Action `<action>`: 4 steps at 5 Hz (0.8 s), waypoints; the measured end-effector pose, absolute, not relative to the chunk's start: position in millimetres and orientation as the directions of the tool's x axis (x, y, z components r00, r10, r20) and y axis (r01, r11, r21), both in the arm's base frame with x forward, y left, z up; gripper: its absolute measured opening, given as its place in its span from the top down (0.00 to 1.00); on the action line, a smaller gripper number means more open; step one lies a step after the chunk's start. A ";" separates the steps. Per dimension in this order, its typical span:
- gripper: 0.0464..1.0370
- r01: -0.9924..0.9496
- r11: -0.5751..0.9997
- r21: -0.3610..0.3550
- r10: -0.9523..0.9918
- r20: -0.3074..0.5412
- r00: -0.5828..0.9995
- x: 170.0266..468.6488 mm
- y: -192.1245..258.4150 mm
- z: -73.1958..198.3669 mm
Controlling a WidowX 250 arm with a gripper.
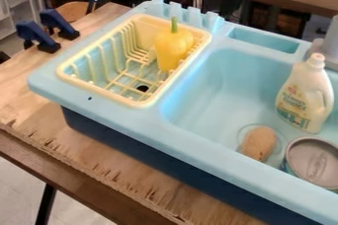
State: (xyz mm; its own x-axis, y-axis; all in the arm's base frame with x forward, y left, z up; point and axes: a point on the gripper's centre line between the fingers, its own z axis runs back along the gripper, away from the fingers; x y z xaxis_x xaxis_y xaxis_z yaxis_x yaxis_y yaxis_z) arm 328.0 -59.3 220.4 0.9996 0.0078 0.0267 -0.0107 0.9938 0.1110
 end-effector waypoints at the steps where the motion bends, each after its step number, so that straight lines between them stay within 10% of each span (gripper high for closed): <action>1: 0.04 -0.009 0.993 0.117 0.010 -0.004 1.000 328.4 -60.7 208.4; 4: 0.04 0.124 0.991 0.045 -0.127 0.054 0.990 328.4 -118.2 180.4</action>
State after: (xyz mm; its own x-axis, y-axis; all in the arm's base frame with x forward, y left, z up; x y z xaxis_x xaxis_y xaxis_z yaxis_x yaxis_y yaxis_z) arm 328.4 -118.2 180.4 0.9905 -0.1268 0.0540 0.1244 0.9912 0.0448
